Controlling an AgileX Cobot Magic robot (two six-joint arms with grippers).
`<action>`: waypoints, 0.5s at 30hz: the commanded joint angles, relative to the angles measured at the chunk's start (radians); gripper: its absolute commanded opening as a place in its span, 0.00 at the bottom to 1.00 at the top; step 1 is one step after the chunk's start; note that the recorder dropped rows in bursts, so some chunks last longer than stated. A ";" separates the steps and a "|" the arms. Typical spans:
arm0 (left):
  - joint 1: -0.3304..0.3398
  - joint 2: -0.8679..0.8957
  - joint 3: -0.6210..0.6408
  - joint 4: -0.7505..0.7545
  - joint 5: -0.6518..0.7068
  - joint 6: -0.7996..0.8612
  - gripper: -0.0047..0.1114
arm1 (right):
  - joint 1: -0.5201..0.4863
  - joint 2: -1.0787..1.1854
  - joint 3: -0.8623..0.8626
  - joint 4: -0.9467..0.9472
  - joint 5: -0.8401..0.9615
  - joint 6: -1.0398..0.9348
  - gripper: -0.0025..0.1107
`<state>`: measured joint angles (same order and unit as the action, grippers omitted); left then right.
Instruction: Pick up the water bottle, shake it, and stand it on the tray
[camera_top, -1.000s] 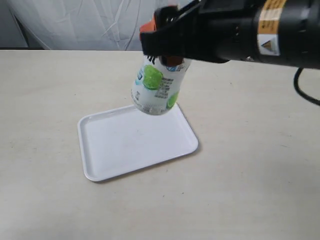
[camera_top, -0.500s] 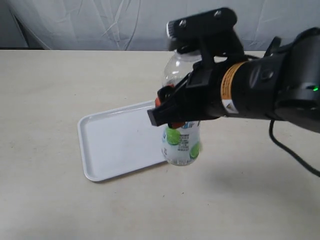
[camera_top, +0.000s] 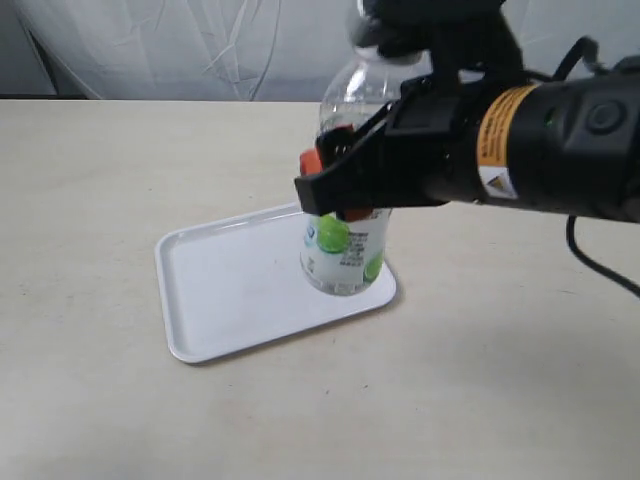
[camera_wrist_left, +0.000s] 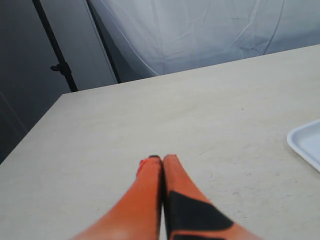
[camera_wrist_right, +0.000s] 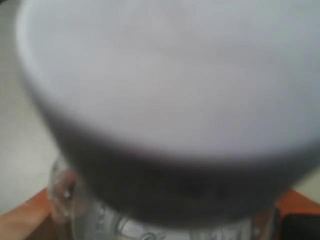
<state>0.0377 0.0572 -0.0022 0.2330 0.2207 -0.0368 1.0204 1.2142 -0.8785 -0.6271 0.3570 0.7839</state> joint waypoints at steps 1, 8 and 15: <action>0.001 -0.004 0.002 -0.004 -0.013 -0.008 0.04 | 0.000 -0.079 -0.031 -0.021 -0.026 -0.004 0.02; 0.001 -0.004 0.002 -0.004 -0.013 -0.008 0.04 | 0.000 -0.079 -0.032 -0.019 -0.005 -0.004 0.02; 0.001 -0.004 0.002 -0.004 -0.013 -0.008 0.04 | 0.000 0.004 -0.032 -0.019 0.028 -0.006 0.02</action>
<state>0.0377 0.0572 -0.0022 0.2330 0.2207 -0.0368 1.0204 1.1916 -0.8986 -0.6334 0.3958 0.7820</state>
